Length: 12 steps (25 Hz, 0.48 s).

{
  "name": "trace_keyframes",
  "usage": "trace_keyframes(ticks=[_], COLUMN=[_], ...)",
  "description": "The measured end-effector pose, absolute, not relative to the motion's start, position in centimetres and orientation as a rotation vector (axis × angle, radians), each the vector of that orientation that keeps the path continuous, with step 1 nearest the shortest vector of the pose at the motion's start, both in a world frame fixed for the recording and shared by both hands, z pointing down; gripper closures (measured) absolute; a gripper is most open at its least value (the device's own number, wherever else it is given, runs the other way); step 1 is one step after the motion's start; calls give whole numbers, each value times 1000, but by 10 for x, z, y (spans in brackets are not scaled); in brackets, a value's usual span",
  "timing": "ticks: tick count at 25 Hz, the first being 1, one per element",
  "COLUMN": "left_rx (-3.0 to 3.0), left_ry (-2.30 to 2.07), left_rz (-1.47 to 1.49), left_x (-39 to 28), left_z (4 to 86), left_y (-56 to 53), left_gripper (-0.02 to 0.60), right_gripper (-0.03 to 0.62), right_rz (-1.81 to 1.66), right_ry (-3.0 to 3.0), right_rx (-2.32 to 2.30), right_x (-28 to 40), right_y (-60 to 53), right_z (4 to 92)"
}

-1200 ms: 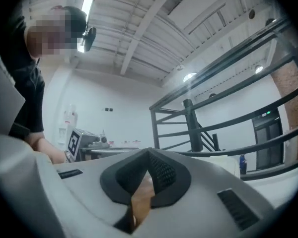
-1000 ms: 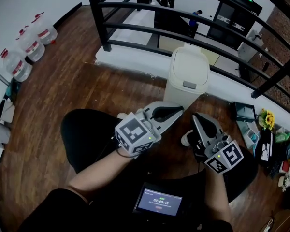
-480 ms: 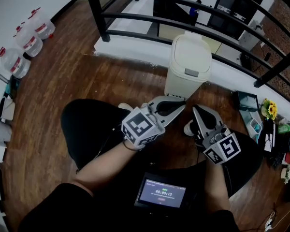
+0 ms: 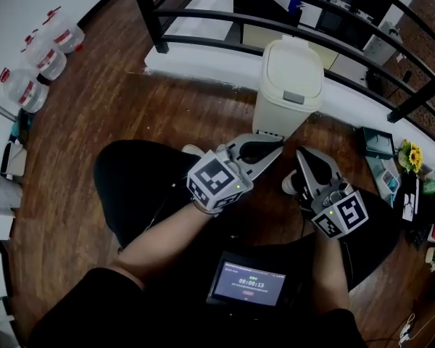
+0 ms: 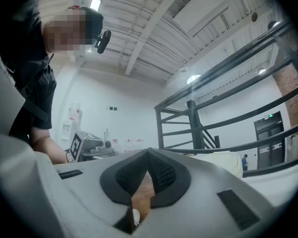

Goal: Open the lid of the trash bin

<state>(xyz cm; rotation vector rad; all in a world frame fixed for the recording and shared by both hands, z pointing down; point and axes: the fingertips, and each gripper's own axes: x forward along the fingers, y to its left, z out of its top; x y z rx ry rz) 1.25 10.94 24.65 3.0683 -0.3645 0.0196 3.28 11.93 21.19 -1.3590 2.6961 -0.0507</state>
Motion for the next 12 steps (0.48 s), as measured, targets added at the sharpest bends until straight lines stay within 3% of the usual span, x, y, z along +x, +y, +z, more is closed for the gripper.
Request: trace_keyframes(ticks=[12], left_rx=[3051], left_ry=[-378], left_rz=[21], left_x=[6], left_z=[250], left_y=[110], left_gripper=[545], right_gripper=[572], right_rz=[-99], right_ry=[2687], right_rx=[-1342], right_x=[27], right_y=[122], right_z=[218])
